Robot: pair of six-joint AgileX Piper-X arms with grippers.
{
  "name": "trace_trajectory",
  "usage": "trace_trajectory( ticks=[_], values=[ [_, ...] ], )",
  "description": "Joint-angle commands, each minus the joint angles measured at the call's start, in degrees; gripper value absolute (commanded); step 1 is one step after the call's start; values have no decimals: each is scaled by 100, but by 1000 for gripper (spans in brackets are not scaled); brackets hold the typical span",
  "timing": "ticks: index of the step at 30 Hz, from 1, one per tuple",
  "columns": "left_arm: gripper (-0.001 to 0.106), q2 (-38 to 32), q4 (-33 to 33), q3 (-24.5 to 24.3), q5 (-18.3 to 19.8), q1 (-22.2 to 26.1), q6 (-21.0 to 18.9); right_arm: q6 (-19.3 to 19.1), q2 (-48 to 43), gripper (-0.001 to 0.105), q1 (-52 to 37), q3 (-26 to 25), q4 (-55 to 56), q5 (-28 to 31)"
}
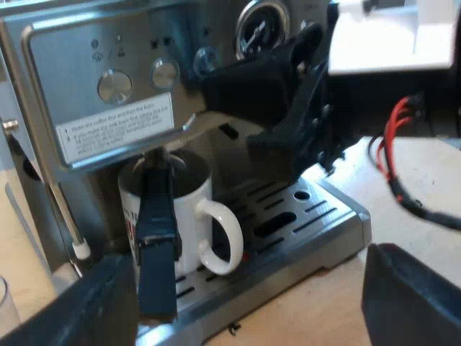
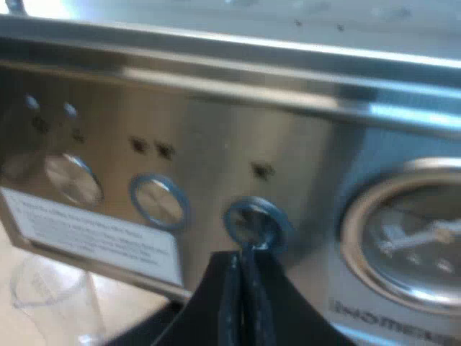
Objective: Place mug into machine
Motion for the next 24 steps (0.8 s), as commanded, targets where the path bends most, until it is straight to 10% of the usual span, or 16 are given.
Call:
trace_trajectory(
  ticks=[1,17,24],
  values=[
    [66,-2,205,-188,36,4,45,-16,-209,0,11,-55,373,37],
    [66,-110,558,-955,78,4,252,333,-2030,0,124,509,1930,-138],
    [66,135,534,-976,333,59,-237,623,-2632,56,-582,592,2656,-823]
  ],
)
